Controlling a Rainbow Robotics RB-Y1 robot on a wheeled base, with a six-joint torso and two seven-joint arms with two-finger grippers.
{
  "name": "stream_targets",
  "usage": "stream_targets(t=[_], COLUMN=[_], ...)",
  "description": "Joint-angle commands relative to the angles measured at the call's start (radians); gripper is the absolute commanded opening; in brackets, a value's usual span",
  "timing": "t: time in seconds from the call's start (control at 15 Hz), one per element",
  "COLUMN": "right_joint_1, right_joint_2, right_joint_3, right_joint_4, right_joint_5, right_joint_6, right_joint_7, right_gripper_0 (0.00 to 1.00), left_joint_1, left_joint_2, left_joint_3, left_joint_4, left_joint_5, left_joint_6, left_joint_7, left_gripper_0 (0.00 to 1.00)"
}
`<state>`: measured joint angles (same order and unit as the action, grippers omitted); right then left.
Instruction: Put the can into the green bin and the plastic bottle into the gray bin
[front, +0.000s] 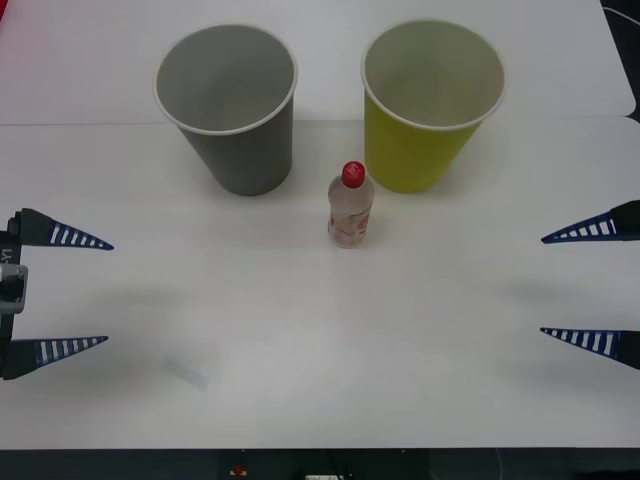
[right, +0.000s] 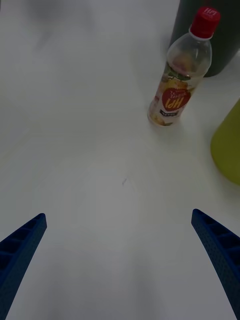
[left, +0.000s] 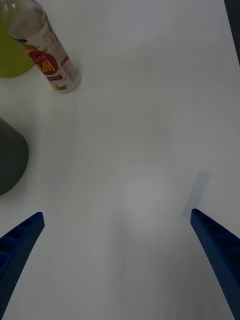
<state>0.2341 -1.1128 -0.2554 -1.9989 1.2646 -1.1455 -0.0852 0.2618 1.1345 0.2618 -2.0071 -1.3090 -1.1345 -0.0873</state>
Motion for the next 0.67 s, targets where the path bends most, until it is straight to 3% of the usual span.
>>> stream_targets(t=[0.07, 0.2, 0.67], right_joint_1=[-0.027, -0.059, -0.081], right_joint_2=[0.022, 0.03, 0.028], right_joint_3=[0.031, 0.111, 0.37], right_joint_4=[0.011, 0.057, 0.098], right_joint_5=[-0.013, -0.076, -0.269], right_joint_6=[0.015, 0.059, 0.379], right_joint_7=[0.002, 0.021, 0.242], right_gripper_0=[1.0, 1.0, 1.0], left_joint_1=[0.0, 0.0, 0.0], left_joint_2=[0.0, 0.0, 0.0], left_joint_3=[0.0, 0.0, 0.0], left_joint_4=[0.0, 0.0, 0.0], left_joint_5=[0.0, 0.0, 0.0], left_joint_6=[0.0, 0.0, 0.0], left_joint_7=[0.0, 0.0, 0.0], left_gripper_0=[1.0, 1.0, 1.0])
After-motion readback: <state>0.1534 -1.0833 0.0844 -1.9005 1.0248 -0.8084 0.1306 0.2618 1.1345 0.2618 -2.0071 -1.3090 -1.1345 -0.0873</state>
